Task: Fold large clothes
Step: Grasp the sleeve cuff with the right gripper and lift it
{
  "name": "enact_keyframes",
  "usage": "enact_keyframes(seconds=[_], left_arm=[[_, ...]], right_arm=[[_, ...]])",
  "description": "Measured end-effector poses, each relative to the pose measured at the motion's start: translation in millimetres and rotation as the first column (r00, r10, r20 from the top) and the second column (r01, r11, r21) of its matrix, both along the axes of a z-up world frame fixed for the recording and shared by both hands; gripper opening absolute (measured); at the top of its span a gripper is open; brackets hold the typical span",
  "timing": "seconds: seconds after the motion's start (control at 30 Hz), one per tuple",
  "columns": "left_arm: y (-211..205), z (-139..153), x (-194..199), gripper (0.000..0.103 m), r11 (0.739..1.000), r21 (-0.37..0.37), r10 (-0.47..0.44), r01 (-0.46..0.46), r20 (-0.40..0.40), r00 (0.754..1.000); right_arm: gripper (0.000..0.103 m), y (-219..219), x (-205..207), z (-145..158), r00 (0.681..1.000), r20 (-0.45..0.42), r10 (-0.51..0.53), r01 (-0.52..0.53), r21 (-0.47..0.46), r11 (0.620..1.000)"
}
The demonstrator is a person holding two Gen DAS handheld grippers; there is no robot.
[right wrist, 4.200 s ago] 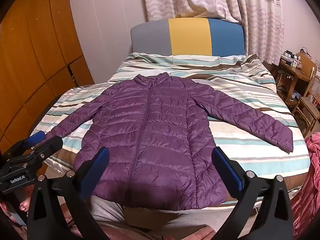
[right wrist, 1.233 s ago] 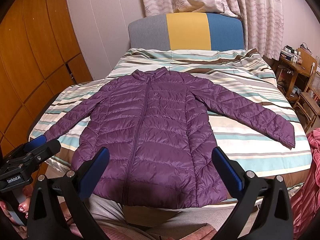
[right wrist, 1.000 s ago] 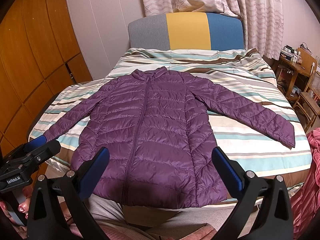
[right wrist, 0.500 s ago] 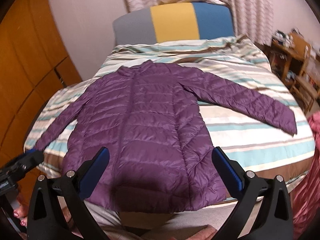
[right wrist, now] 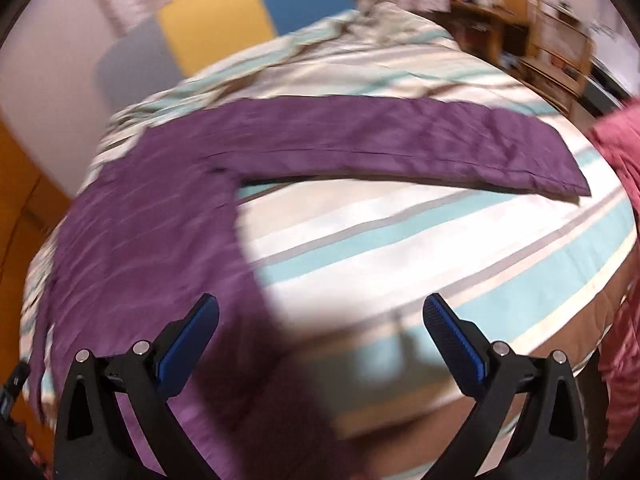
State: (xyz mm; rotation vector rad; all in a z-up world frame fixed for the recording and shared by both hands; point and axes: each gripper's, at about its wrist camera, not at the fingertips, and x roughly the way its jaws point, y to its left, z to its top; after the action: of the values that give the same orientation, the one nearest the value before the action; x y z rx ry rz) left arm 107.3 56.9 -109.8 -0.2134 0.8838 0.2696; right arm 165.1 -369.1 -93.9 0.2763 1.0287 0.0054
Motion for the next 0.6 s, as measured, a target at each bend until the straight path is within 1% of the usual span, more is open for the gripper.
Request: enact_keyframes(seconds=[0.03,0.13,0.17,0.2,0.23,0.27,0.3,0.37,0.4,0.5,0.53,0.6], left_arm=[[4,-5,9,0.1,1.0,-0.005,0.011,-0.012,-0.009,1.0],[15,-16,31,0.1,0.999,-0.015,0.047,-0.047,0.005,0.999],[20,-19,40,0.1,0.998,-0.004,0.063,-0.063,0.013,0.998],[20,-23,47,0.1,0.998,0.007,0.068,-0.068,0.015,0.998],[23,-26,55,0.1,0.997,0.023,0.078,-0.078,0.006,0.997],[26,-29,62,0.1,0.995,0.036,0.092,-0.092,0.002,0.996],[27,-30,66,0.1,0.994,0.045,0.099,-0.099,0.007,0.995],[30,-33,74,0.1,0.991,0.073,0.112,-0.112,0.004,0.994],[33,-34,79,0.1,0.988,0.099,0.122,-0.122,0.005,0.993],[39,-39,89,0.1,0.975,0.173,0.143,-0.142,0.012,0.99],[42,-41,91,0.1,0.971,0.188,0.148,-0.147,0.012,0.989],[47,-46,95,0.1,0.966,0.209,0.157,-0.156,0.008,0.987]], right_arm=[[0.101,-12,9,-6,0.999,-0.002,-0.037,0.037,0.013,0.999],[0.101,-41,28,-18,0.99,0.003,-0.14,0.139,0.088,0.986],[0.1,-51,34,-21,0.984,0.004,-0.177,0.176,0.099,0.979],[0.095,-58,38,-24,0.979,-0.004,-0.204,0.203,0.104,0.974],[0.09,-69,45,-30,0.97,-0.022,-0.244,0.245,0.135,0.96],[0.087,-74,47,-32,0.963,-0.031,-0.267,0.268,0.158,0.95],[0.083,-84,51,-36,0.951,-0.041,-0.306,0.309,0.19,0.932],[0.083,-99,56,-37,0.934,-0.036,-0.355,0.353,0.233,0.906],[0.082,-102,58,-36,0.928,-0.03,-0.371,0.366,0.244,0.898],[0.077,-116,65,-38,0.9,-0.033,-0.435,0.425,0.286,0.859],[0.075,-124,66,-39,0.885,-0.034,-0.464,0.451,0.308,0.838],[0.072,-131,66,-38,0.865,-0.033,-0.5,0.483,0.324,0.814]])
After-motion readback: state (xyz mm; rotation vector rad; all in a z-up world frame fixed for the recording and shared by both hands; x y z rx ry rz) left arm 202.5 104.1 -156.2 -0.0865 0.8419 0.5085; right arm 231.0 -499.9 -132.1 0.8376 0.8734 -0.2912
